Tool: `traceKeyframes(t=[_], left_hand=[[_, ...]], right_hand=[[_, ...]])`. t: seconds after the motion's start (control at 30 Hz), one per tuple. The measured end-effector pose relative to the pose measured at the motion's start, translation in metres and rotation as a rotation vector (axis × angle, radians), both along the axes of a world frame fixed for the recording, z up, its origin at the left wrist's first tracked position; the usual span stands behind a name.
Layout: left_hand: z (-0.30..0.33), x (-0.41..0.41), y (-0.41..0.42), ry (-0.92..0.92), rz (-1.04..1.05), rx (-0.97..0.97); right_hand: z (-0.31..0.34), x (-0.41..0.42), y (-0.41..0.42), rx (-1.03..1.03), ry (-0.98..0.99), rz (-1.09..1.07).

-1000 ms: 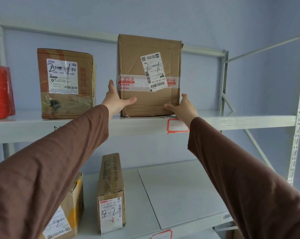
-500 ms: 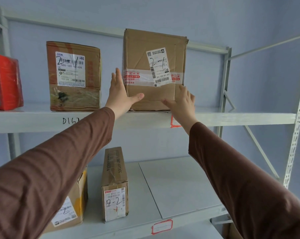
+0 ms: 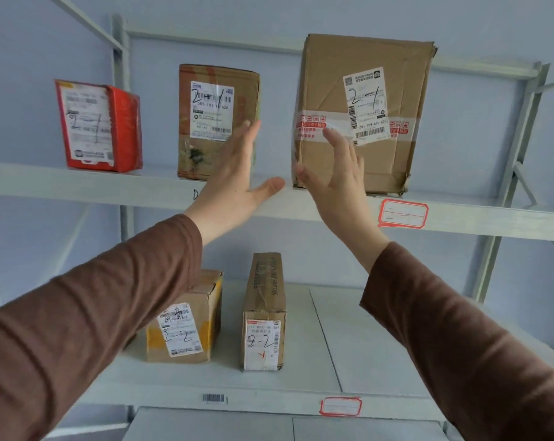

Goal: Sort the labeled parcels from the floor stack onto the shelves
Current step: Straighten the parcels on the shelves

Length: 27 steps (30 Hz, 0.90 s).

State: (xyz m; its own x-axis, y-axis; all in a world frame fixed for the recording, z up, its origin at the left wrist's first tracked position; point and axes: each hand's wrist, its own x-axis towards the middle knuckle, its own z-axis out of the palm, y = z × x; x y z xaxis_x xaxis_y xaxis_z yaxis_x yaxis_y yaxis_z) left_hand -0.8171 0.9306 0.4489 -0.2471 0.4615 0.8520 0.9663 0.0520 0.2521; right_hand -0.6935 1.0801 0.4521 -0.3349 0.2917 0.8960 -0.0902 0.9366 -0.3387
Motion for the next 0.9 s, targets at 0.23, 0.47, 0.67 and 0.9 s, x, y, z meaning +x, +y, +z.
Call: traceKeyframes(t=[0.23,0.47,0.67,0.9], left_hand=[[-0.004,-0.030,-0.073,-0.003,0.143,-0.002],[0.001,-0.097,-0.152,-0.017,0.195,0.015],[0.012,-0.170,-0.211,-0.024,0.147,0.045],[0.033,-0.235,-0.241,-0.263,0.096,-0.001]], right_hand=[[-0.005,-0.041,-0.060,-0.001,-0.041,0.212],[-0.001,-0.107,-0.144,-0.029,-0.066,0.263],[0.007,-0.166,-0.197,-0.076,-0.158,0.183],[0.034,-0.214,-0.225,-0.246,-0.279,0.165]])
